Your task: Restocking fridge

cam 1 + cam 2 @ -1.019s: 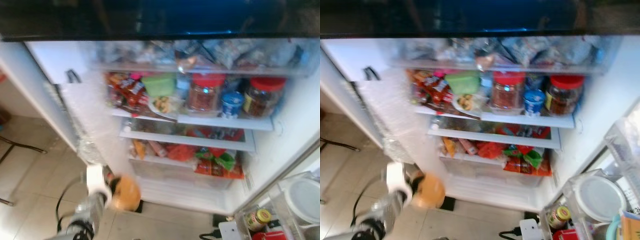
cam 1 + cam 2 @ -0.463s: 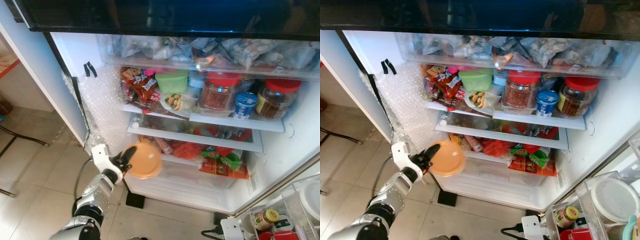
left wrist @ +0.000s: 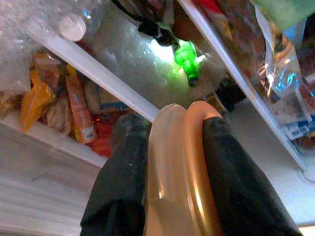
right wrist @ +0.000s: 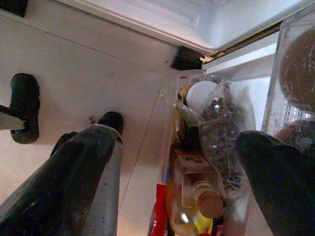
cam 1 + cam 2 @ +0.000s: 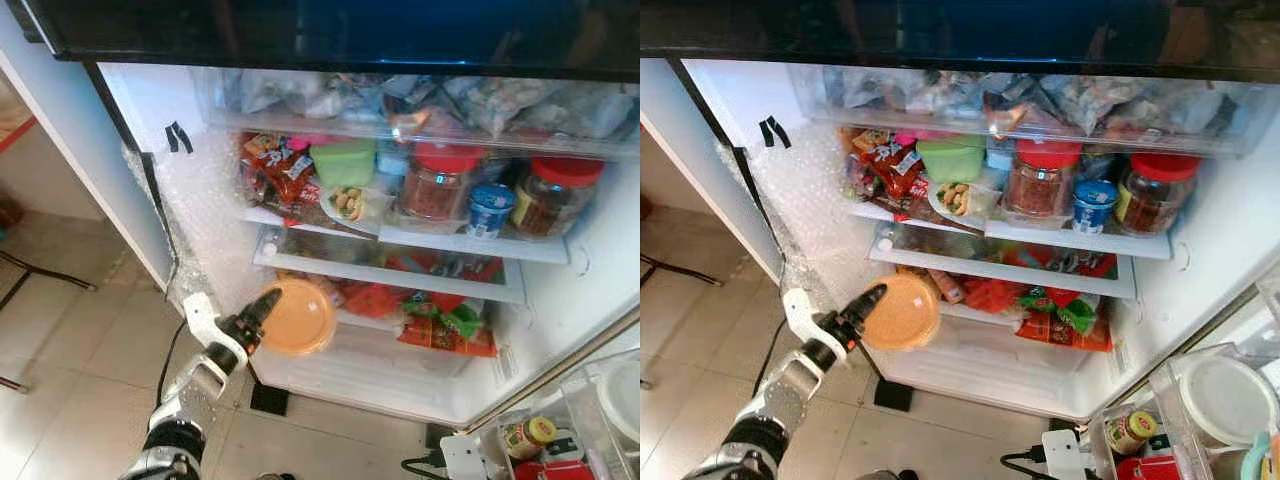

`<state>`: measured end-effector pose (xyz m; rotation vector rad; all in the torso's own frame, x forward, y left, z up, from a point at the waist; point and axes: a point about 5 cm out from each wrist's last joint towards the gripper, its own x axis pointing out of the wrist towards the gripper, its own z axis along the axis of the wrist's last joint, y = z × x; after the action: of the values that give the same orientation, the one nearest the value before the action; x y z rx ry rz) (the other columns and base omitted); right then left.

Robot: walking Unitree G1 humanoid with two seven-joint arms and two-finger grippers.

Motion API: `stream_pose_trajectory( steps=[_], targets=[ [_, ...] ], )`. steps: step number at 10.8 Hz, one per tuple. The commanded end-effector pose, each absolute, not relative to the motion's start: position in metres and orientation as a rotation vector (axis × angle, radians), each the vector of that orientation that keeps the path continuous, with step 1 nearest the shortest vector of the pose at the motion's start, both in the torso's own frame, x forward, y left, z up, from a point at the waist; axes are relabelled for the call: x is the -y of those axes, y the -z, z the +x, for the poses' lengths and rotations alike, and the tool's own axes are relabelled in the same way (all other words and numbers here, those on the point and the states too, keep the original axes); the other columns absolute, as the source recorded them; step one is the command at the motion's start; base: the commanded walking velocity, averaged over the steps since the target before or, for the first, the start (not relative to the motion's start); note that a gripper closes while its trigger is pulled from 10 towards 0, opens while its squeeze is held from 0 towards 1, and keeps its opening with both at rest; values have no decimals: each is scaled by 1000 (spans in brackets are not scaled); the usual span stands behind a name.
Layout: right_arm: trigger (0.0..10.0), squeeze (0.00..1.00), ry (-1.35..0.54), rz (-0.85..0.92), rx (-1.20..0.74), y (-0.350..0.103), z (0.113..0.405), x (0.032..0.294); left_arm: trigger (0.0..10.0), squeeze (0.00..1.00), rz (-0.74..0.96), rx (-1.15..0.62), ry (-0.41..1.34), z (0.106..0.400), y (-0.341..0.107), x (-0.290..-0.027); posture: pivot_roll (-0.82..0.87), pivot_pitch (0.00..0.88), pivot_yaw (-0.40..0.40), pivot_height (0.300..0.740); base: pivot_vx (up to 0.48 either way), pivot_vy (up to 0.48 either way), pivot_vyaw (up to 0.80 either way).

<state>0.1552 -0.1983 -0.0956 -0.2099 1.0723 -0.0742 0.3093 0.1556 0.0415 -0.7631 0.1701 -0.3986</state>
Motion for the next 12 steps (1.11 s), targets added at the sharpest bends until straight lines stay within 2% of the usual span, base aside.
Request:
stream_pose_trajectory(
  steps=[1,12],
  targets=[
    [10000,0,67,-199,-1076,97,153,195,10000,0,-758,-167,416,309,-45,-158,71,95,44,740,0,0,0],
    [10000,0,57,-217,-1086,98,152,194,10000,0,-723,-183,445,310,-48,-151,74,77,44,740,0,0,-44]
  ],
)
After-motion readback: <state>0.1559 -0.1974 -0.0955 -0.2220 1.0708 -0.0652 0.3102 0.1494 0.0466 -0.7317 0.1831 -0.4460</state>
